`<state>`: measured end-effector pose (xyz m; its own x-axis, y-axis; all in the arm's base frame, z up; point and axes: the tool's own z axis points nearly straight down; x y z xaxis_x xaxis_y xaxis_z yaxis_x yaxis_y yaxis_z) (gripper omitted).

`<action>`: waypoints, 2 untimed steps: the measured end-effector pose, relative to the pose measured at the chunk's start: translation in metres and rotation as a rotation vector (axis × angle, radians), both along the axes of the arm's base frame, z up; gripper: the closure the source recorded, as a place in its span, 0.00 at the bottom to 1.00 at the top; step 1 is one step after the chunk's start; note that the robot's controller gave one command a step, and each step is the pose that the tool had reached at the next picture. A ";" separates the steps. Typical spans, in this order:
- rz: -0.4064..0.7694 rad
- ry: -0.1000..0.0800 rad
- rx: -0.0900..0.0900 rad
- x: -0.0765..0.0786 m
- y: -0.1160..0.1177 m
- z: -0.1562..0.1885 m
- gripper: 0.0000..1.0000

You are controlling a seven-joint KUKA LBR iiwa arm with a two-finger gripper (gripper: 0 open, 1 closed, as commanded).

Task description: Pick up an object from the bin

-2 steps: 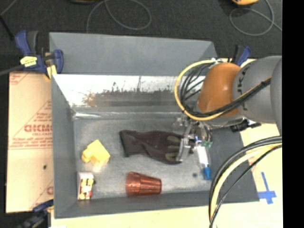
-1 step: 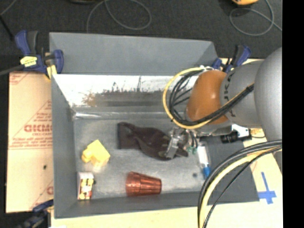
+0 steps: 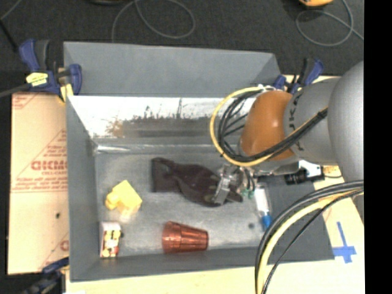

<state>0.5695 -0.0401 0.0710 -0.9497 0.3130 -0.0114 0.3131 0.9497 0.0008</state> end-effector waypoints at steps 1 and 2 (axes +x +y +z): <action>0.001 0.005 0.000 -0.001 0.000 0.005 1.00; 0.268 -0.003 -0.004 0.024 0.059 0.049 1.00</action>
Offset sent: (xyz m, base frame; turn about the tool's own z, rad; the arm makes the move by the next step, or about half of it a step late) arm 0.0234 0.0594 0.0485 -0.2654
